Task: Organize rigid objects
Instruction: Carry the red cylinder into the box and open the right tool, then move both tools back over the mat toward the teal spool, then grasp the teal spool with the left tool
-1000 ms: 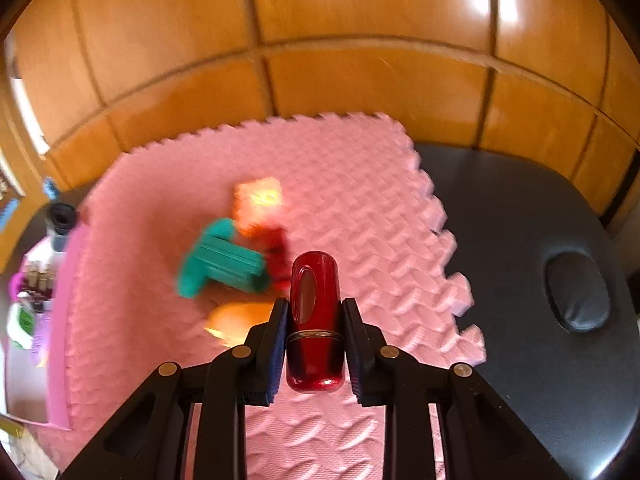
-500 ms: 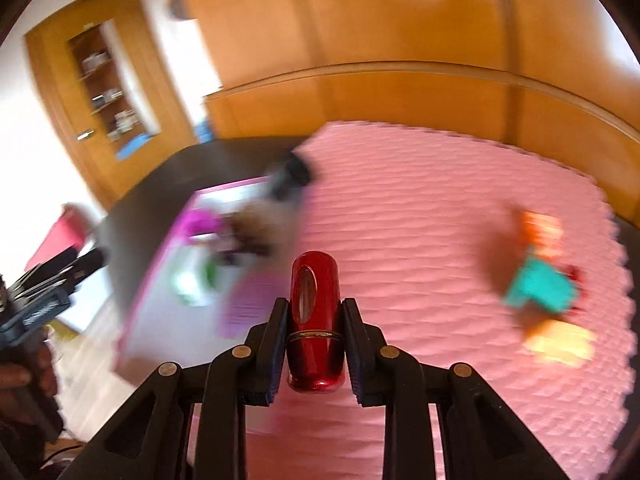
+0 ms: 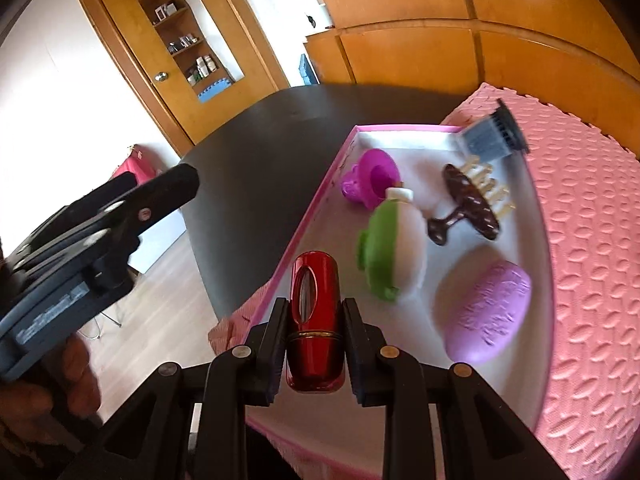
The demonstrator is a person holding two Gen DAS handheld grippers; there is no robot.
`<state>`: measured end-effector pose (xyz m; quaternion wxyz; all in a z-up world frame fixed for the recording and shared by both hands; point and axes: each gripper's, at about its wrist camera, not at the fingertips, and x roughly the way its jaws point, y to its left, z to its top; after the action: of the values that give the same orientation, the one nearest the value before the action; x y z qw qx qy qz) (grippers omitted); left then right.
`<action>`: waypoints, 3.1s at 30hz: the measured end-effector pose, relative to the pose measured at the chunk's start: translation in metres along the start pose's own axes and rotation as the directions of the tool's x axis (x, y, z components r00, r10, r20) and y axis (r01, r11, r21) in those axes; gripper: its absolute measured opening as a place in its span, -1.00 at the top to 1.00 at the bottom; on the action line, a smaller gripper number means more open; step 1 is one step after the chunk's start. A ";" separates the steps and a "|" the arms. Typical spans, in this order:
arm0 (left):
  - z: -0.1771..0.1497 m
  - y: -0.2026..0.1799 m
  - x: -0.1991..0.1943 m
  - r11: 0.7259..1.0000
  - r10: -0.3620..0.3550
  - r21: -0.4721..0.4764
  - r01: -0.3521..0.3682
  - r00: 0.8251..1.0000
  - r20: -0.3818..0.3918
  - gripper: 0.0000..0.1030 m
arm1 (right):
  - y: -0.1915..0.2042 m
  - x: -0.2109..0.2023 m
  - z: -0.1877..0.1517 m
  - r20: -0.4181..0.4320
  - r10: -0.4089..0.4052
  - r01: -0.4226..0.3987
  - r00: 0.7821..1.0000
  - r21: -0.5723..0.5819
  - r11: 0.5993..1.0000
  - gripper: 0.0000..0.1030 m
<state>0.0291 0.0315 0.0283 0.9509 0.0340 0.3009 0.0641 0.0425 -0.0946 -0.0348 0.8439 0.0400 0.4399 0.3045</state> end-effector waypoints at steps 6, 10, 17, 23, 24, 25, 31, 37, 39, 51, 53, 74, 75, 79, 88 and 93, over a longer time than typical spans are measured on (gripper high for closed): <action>-0.001 0.007 0.001 1.000 0.011 -0.007 -0.011 1.000 -0.002 -0.52 | 0.002 0.028 0.009 0.008 -0.052 0.052 0.999 -0.002 0.999 0.49; -0.002 0.011 0.002 1.000 0.015 -0.015 -0.015 1.000 -0.006 -0.52 | -0.002 0.039 0.010 -0.021 -0.044 0.045 0.999 0.029 0.999 0.46; -0.003 0.015 0.003 0.999 0.023 -0.026 -0.023 1.000 -0.007 -0.52 | 0.002 0.029 0.004 0.008 -0.058 0.058 0.998 0.013 0.998 0.39; -0.005 0.011 0.000 1.000 0.016 -0.011 -0.016 1.000 0.000 -0.52 | 0.001 0.009 -0.001 0.063 -0.094 0.093 0.994 0.012 0.996 0.38; -0.005 0.010 -0.001 1.000 0.014 -0.008 -0.014 1.000 0.003 -0.52 | 0.000 0.006 0.001 0.069 -0.098 0.097 0.993 0.016 0.995 0.38; -0.005 0.010 -0.002 1.000 0.013 -0.006 -0.013 1.000 0.005 -0.52 | -0.001 0.002 0.000 0.078 -0.103 0.102 0.992 0.021 0.995 0.38; -0.004 0.003 -0.006 1.000 0.008 0.014 -0.008 1.000 0.015 -0.52 | -0.009 -0.017 -0.001 0.130 -0.132 0.127 0.983 0.047 0.991 0.38; -0.003 -0.004 -0.011 1.000 0.004 0.029 -0.005 1.000 0.025 -0.55 | -0.016 -0.033 -0.002 0.167 -0.149 0.139 0.975 0.075 0.988 0.38; -0.003 -0.006 -0.012 0.999 0.001 0.036 -0.002 1.000 0.027 -0.55 | -0.019 -0.038 -0.001 0.177 -0.159 0.147 0.971 0.083 0.986 0.38; 0.000 -0.031 -0.017 0.995 -0.050 0.092 0.047 0.998 0.036 -0.55 | -0.064 -0.081 -0.004 0.211 -0.283 0.249 0.936 0.174 0.953 0.37; 0.001 -0.038 -0.017 0.992 -0.063 0.110 0.059 0.997 0.038 -0.55 | -0.079 -0.094 -0.008 0.206 -0.319 0.282 0.925 0.192 0.940 0.36; 0.017 -0.171 -0.015 0.891 -0.347 0.287 0.352 0.935 -0.068 -0.55 | -0.291 -0.220 -0.098 -0.002 -0.744 0.609 0.668 0.575 0.546 0.36; 0.017 -0.180 -0.013 0.885 -0.361 0.285 0.369 0.929 -0.084 -0.55 | -0.299 -0.220 -0.101 -0.031 -0.737 0.602 0.675 0.600 0.526 0.36; 0.016 -0.214 -0.005 0.855 -0.405 0.287 0.432 0.902 -0.150 -0.58 | -0.309 -0.230 -0.106 -0.043 -0.751 0.592 0.659 0.647 0.481 0.36; 0.008 -0.303 0.006 0.765 -0.505 0.310 0.565 0.824 -0.255 -0.87 | -0.316 -0.241 -0.111 -0.041 -0.722 0.524 0.690 0.717 0.460 0.36; 0.006 -0.352 0.016 0.705 -0.543 0.343 0.621 0.784 -0.301 -0.87 | -0.323 -0.246 -0.115 -0.050 -0.710 0.497 0.702 0.748 0.439 0.36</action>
<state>0.0807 -0.3151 -0.0125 0.8601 0.1366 0.3860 -0.3043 0.0039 -0.5141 -0.0363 0.8611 0.2440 0.3849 -0.2256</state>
